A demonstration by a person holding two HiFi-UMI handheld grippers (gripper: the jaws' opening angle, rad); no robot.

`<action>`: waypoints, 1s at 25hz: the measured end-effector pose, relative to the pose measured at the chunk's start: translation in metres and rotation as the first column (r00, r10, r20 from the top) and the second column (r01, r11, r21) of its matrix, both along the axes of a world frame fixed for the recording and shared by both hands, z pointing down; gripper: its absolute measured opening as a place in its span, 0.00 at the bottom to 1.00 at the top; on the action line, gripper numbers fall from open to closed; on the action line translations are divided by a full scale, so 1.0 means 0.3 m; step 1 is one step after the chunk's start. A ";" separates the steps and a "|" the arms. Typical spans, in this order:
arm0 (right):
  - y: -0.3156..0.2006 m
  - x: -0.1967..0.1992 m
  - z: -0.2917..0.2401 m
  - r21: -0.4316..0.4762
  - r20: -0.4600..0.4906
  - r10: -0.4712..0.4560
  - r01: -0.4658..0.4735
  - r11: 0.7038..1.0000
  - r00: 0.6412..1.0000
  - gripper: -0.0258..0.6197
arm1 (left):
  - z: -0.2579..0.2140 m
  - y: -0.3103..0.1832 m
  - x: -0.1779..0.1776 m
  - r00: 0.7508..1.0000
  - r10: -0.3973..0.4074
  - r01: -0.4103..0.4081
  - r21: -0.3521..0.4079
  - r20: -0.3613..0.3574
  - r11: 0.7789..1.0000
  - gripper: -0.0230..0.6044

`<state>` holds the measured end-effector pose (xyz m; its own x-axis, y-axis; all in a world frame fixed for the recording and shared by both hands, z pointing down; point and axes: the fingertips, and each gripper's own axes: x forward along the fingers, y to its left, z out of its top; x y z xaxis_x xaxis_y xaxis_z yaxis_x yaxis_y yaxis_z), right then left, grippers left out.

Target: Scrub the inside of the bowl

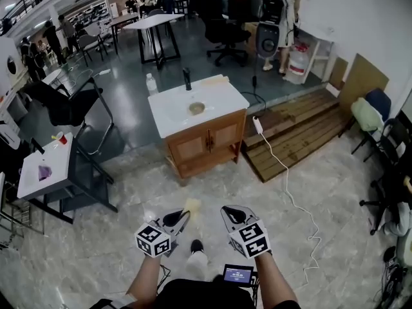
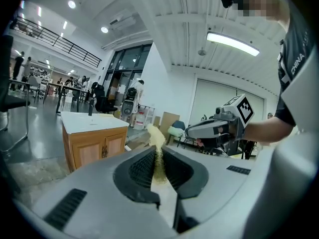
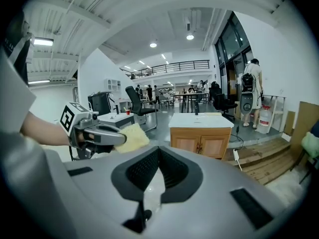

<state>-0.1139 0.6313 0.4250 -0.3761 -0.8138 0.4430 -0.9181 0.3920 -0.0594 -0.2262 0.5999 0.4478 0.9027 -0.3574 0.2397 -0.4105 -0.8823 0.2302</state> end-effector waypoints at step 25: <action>-0.873 0.134 -0.021 -0.004 -0.012 0.092 -0.092 0.996 0.996 0.05 | 0.000 -0.851 0.107 0.998 0.063 -0.064 0.008 0.004 0.998 0.08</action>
<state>-0.0737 0.3695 0.4187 -0.2948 -0.8427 0.4505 -0.9507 0.3059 -0.0500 -0.1940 0.3448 0.4478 0.9226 -0.3015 0.2406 -0.3545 -0.9086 0.2209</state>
